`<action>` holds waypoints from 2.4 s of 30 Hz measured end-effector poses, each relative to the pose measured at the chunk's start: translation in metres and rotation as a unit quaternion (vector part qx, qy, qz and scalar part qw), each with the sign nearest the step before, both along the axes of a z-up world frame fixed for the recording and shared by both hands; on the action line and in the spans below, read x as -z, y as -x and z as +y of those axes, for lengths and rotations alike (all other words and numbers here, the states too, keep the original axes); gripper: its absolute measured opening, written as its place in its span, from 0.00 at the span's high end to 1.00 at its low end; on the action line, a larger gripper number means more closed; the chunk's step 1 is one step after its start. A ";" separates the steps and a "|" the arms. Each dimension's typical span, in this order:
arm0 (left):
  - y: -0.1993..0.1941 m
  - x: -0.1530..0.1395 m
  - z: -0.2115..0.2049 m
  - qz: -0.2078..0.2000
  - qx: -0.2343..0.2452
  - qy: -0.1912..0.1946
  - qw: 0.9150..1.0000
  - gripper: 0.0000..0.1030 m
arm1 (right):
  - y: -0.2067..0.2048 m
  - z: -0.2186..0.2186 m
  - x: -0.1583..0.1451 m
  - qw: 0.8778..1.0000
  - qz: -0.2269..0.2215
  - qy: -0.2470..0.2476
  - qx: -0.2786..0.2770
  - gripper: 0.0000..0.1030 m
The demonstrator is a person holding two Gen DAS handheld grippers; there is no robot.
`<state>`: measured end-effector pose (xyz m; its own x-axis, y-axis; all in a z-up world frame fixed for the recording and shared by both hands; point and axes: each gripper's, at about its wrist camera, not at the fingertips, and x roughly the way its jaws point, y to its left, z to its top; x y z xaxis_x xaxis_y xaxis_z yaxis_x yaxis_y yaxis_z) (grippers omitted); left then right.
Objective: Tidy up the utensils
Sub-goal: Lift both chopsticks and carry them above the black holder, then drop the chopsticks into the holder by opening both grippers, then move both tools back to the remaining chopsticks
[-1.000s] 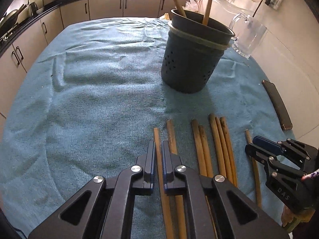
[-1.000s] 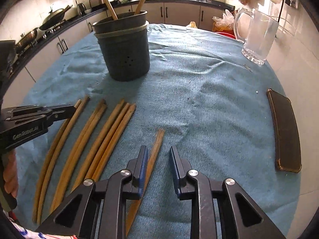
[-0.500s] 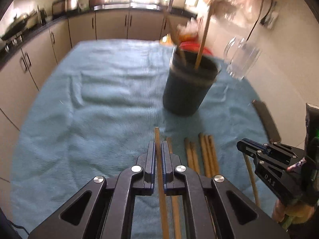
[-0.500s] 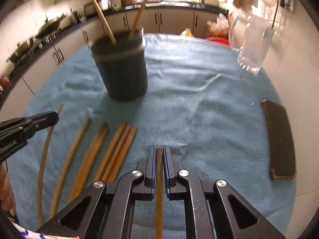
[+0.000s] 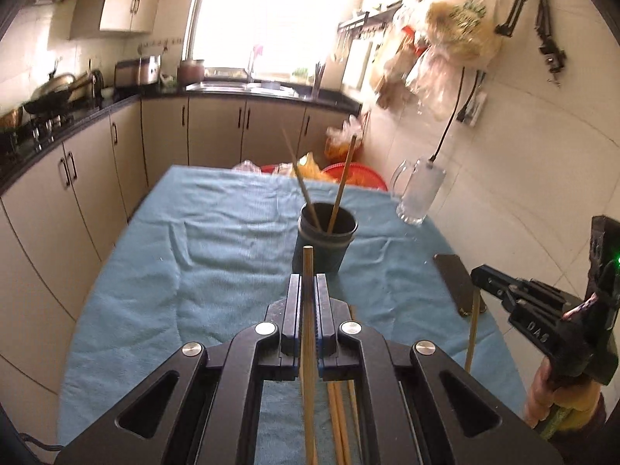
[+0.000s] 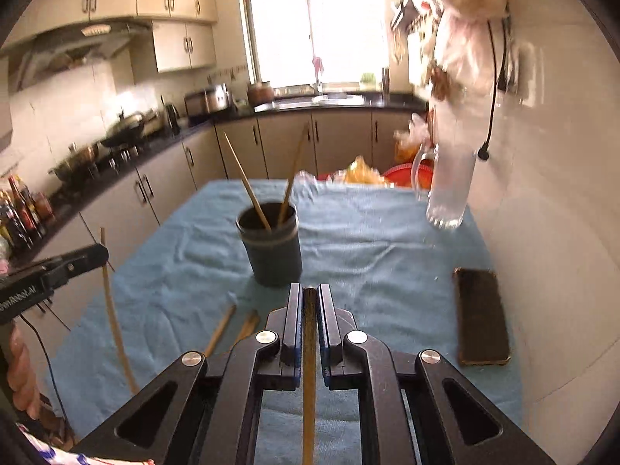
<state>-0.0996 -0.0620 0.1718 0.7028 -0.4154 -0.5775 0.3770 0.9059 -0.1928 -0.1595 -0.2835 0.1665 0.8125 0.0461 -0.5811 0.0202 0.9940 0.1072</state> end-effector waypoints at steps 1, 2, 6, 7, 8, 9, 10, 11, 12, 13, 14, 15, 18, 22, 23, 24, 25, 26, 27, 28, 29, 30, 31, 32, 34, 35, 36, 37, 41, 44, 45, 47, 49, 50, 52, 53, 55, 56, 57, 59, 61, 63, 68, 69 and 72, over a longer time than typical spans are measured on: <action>0.006 -0.005 0.000 -0.009 0.000 -0.002 1.000 0.95 | 0.004 -0.001 -0.005 1.000 -0.007 -0.001 0.000 0.93; 0.010 -0.008 -0.001 -0.016 0.000 -0.003 1.000 0.95 | 0.008 -0.001 -0.011 1.000 -0.015 -0.001 -0.001 0.93; 0.023 -0.024 -0.003 -0.039 0.005 -0.003 0.999 0.95 | 0.018 0.000 -0.029 0.999 -0.038 -0.002 -0.003 0.93; 0.025 -0.028 -0.003 -0.044 0.007 -0.001 0.999 0.95 | 0.019 0.000 -0.033 0.999 -0.043 -0.001 -0.004 0.93; 0.026 -0.032 -0.004 -0.047 0.009 0.001 0.999 0.95 | 0.019 0.001 -0.036 0.999 -0.047 -0.001 -0.005 0.93; 0.027 -0.034 -0.004 -0.050 0.010 0.002 0.999 0.95 | 0.019 0.001 -0.039 0.999 -0.051 -0.002 -0.005 0.93; 0.027 -0.038 -0.003 -0.053 0.011 0.004 0.999 0.95 | 0.018 0.002 -0.042 0.999 -0.054 -0.002 -0.005 0.93; 0.026 -0.040 -0.004 -0.055 0.011 0.004 0.998 0.95 | 0.017 0.001 -0.045 0.998 -0.057 -0.002 -0.005 0.93; 0.026 -0.042 -0.004 -0.057 0.011 0.005 0.998 0.95 | 0.015 0.000 -0.047 0.998 -0.060 -0.002 -0.004 0.93; 0.023 -0.045 -0.004 -0.059 0.010 0.006 0.998 0.95 | 0.012 0.000 -0.049 0.998 -0.062 -0.003 -0.003 0.93; 0.021 -0.047 -0.005 -0.060 0.010 0.007 0.998 0.95 | 0.010 -0.001 -0.053 0.998 -0.065 -0.004 -0.002 0.93; 0.019 -0.050 -0.005 -0.062 0.010 0.007 0.998 0.95 | 0.006 -0.002 -0.057 0.998 -0.069 -0.005 0.000 0.93; 0.005 -0.064 -0.007 -0.069 0.007 0.009 0.998 0.95 | -0.008 -0.005 -0.069 0.997 -0.081 -0.006 0.001 0.93; -0.016 -0.087 -0.013 -0.087 0.001 0.014 0.996 0.95 | -0.036 -0.003 -0.092 0.994 -0.105 -0.009 0.001 0.93; -0.023 -0.094 -0.016 -0.093 -0.001 0.015 0.996 0.95 | -0.043 -0.004 -0.096 0.994 -0.111 -0.013 0.002 0.93; -0.030 -0.102 -0.019 -0.100 -0.003 0.016 0.995 0.95 | -0.052 -0.003 -0.102 0.993 -0.116 -0.018 0.003 0.93; -0.036 -0.108 -0.020 -0.105 -0.005 0.017 0.994 0.95 | -0.064 -0.005 -0.108 0.992 -0.122 -0.027 0.004 0.93; -0.044 -0.114 -0.023 -0.112 -0.009 0.019 0.993 0.95 | -0.072 -0.007 -0.113 0.992 -0.125 -0.035 0.004 0.93; -0.051 -0.120 -0.026 -0.118 -0.013 0.021 0.993 0.95 | -0.082 -0.008 -0.117 0.991 -0.128 -0.043 0.005 0.93; -0.060 -0.126 -0.029 -0.122 -0.015 0.023 0.992 0.95 | -0.096 -0.010 -0.122 0.990 -0.130 -0.053 0.007 0.93; -0.070 -0.130 -0.033 -0.124 -0.018 0.024 0.992 0.95 | -0.104 -0.012 -0.125 0.990 -0.131 -0.060 0.010 0.93; -0.078 -0.133 -0.036 -0.124 -0.020 0.025 0.992 0.95 | -0.114 -0.014 -0.127 0.989 -0.132 -0.068 0.013 0.93; -0.088 -0.135 -0.039 -0.124 -0.024 0.026 0.992 0.95 | -0.125 -0.017 -0.129 0.988 -0.134 -0.076 0.018 0.93; -0.097 -0.135 -0.042 -0.122 -0.026 0.025 0.992 0.95 | -0.135 -0.019 -0.130 0.987 -0.137 -0.081 0.024 0.93; -0.116 -0.131 -0.051 -0.114 -0.029 0.024 0.993 0.95 | -0.152 -0.024 -0.129 0.986 -0.141 -0.088 0.035 0.93; -0.125 -0.130 -0.053 -0.110 -0.031 0.024 0.993 0.95 | -0.158 -0.026 -0.129 0.985 -0.142 -0.089 0.038 0.93; -0.133 -0.126 -0.056 -0.104 -0.032 0.025 0.994 0.95 | -0.165 -0.026 -0.126 0.985 -0.143 -0.090 0.043 0.93; -0.143 -0.121 -0.059 -0.097 -0.033 0.025 0.994 0.95 | -0.172 -0.027 -0.123 0.984 -0.144 -0.091 0.047 0.93; -0.173 -0.096 -0.072 -0.072 -0.036 0.015 0.997 0.95 | -0.195 -0.031 -0.099 0.985 -0.132 -0.094 0.060 0.93; -0.193 -0.070 -0.082 -0.040 -0.033 0.001 0.999 0.95 | -0.209 -0.029 -0.072 0.989 -0.102 -0.088 0.057 0.93; -0.197 -0.062 -0.083 -0.030 -0.033 -0.002 0.999 0.95 | -0.211 -0.027 -0.065 0.991 -0.093 -0.087 0.053 0.93; -0.202 -0.050 -0.083 -0.017 -0.034 -0.005 0.999 0.95 | -0.217 -0.024 -0.047 0.993 -0.071 -0.079 0.044 0.93; -0.204 -0.042 -0.082 -0.009 -0.038 -0.010 0.999 0.95 | -0.222 -0.023 -0.034 0.995 -0.053 -0.080 0.033 0.93; -0.205 -0.039 -0.081 -0.005 -0.042 -0.012 0.999 0.95 | -0.222 -0.021 -0.029 0.995 -0.045 -0.079 0.030 0.92; -0.202 -0.037 -0.077 -0.005 -0.049 -0.013 0.999 0.95 | -0.224 -0.022 -0.022 0.996 -0.036 -0.082 0.030 0.92; -0.201 -0.038 -0.075 -0.007 -0.052 -0.014 0.999 0.95 | -0.224 -0.024 -0.021 0.995 -0.033 -0.085 0.032 0.90; -0.196 -0.041 -0.071 -0.012 -0.056 -0.018 0.998 0.93 | -0.221 -0.028 -0.022 0.995 -0.030 -0.094 0.034 0.80; -0.194 -0.043 -0.069 -0.012 -0.059 -0.018 0.998 0.90 | -0.217 -0.031 -0.025 0.994 -0.033 -0.098 0.037 0.71; -0.190 -0.046 -0.065 -0.013 -0.062 -0.014 0.998 0.87 | -0.212 -0.032 -0.028 0.993 -0.037 -0.101 0.041 0.66; -0.184 -0.051 -0.057 -0.014 -0.067 -0.005 0.998 0.79 | -0.202 -0.036 -0.035 0.993 -0.042 -0.104 0.045 0.66; -0.172 -0.057 -0.047 -0.019 -0.071 0.003 0.997 0.77 | -0.187 -0.040 -0.040 0.992 -0.044 -0.106 0.047 0.63; -0.158 -0.061 -0.037 -0.022 -0.072 0.008 0.997 0.75 | -0.173 -0.042 -0.040 0.992 -0.043 -0.104 0.049 0.59; -0.123 -0.055 -0.013 -0.016 -0.077 0.020 0.997 0.62 | -0.134 -0.049 -0.019 0.994 -0.011 -0.096 0.055 0.52; -0.117 -0.050 -0.009 -0.011 -0.077 0.021 0.997 0.62 | -0.125 -0.049 -0.006 0.994 0.003 -0.094 0.056 0.51; -0.099 -0.023 0.003 0.014 -0.081 0.019 0.996 0.58 | -0.104 -0.044 0.034 0.993 0.051 -0.096 0.046 0.51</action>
<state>-0.0011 -0.0591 0.1946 0.7463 -0.3202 -0.5835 0.2215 0.9462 -0.2359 -0.0557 -0.3277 0.1327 0.7559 0.0933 -0.6480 0.1299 0.9487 0.2882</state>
